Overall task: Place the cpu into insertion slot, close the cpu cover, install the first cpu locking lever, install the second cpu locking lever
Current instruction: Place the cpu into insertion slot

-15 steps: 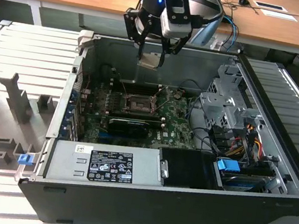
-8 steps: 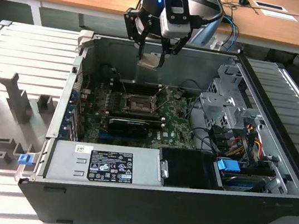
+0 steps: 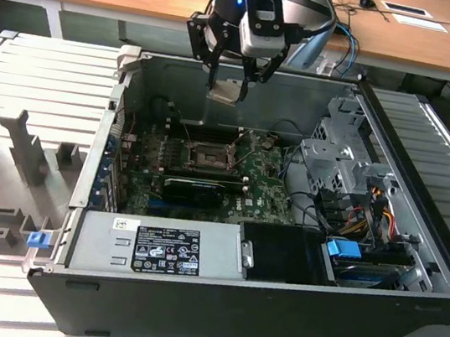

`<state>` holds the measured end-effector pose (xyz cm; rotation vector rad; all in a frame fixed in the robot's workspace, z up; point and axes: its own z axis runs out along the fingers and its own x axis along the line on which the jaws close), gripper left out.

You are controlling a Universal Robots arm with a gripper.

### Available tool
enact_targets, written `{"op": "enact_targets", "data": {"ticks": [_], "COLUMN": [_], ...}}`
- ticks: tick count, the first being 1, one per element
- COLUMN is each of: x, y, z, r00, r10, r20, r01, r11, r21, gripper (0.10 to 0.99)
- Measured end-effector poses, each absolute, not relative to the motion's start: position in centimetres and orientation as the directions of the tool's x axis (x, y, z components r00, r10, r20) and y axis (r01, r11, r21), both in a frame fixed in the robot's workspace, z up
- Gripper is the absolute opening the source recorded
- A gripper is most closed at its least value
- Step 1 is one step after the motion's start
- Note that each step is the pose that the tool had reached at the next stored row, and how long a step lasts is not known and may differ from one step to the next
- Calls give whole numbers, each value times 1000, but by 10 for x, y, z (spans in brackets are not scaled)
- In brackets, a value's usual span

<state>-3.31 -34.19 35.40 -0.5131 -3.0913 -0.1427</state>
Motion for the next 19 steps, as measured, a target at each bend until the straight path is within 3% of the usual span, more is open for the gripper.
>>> {"op": "enact_targets", "data": {"ticks": [19], "x": [-33], "y": [-342], "z": [353], "r00": [-906], "r10": [422], "r20": [20], "r01": [422], "r11": [902], "r21": [89], "gripper": [529]}}
